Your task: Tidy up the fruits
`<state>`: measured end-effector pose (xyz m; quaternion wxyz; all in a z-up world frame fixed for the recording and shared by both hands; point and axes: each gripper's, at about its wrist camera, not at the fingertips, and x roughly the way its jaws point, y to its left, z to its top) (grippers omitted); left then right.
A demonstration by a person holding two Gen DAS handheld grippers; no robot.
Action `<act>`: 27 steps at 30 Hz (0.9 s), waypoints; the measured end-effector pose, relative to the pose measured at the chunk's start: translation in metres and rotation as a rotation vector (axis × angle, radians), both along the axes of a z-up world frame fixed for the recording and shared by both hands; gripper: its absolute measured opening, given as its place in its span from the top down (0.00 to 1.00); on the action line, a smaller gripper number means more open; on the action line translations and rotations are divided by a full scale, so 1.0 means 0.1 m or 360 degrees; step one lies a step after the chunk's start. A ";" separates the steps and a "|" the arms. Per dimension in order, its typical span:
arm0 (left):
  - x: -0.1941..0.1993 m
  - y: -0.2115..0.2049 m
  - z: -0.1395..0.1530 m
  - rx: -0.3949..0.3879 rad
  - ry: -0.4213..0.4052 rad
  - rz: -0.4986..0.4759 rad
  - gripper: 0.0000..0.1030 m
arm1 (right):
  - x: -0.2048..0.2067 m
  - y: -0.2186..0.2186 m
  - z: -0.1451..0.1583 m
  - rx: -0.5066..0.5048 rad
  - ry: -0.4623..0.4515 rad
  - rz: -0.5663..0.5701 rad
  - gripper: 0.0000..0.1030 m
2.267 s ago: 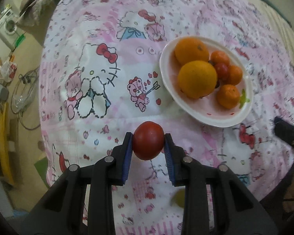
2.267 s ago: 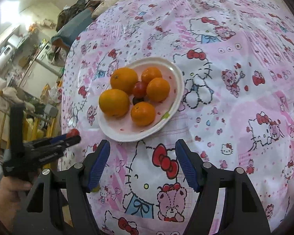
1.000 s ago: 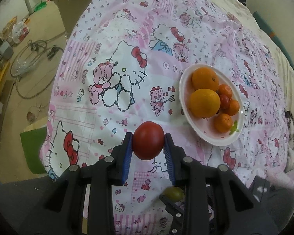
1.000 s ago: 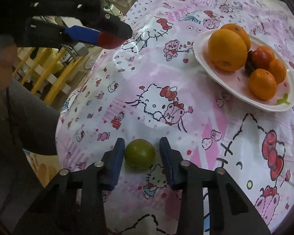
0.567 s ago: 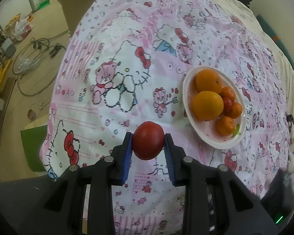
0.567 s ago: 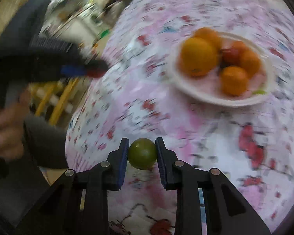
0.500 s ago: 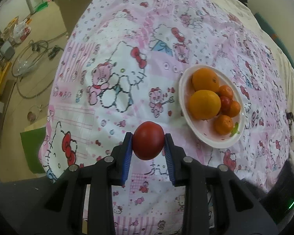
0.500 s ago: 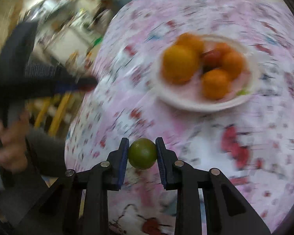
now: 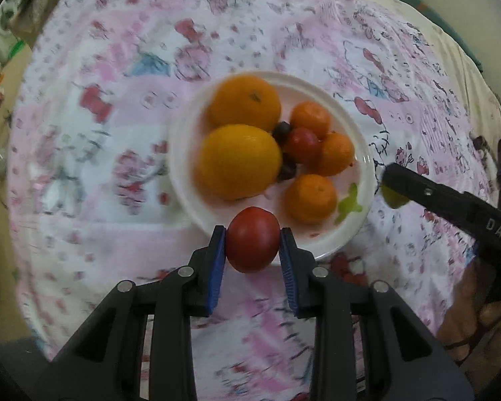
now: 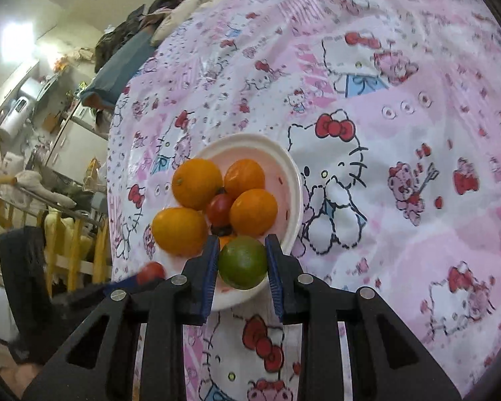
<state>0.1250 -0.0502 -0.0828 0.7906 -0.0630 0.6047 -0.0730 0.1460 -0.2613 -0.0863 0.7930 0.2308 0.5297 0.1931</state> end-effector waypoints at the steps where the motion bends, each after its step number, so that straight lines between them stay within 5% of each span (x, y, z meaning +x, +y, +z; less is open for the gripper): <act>1: 0.02 -0.03 -0.04 -0.0013 0.0016 0.0006 0.73 | 0.03 0.02 -0.03 0.0001 0.0007 0.0008 0.71; 18: 0.12 -0.23 -0.18 0.0076 0.0055 -0.0052 0.71 | 0.18 0.10 -0.30 0.0030 0.0134 -0.0029 0.68; 20: 0.11 -0.22 -0.16 0.0052 0.0046 -0.0057 0.53 | 0.18 0.10 -0.29 0.0018 0.0122 -0.0033 0.65; 22: 0.10 -0.24 -0.12 0.0054 0.0013 -0.0059 0.33 | 0.17 0.10 -0.25 0.0025 0.0098 -0.0034 0.52; 27: 0.06 -0.25 -0.04 0.0081 -0.0007 -0.0101 0.31 | 0.14 0.06 -0.09 0.0030 0.0022 -0.0062 0.46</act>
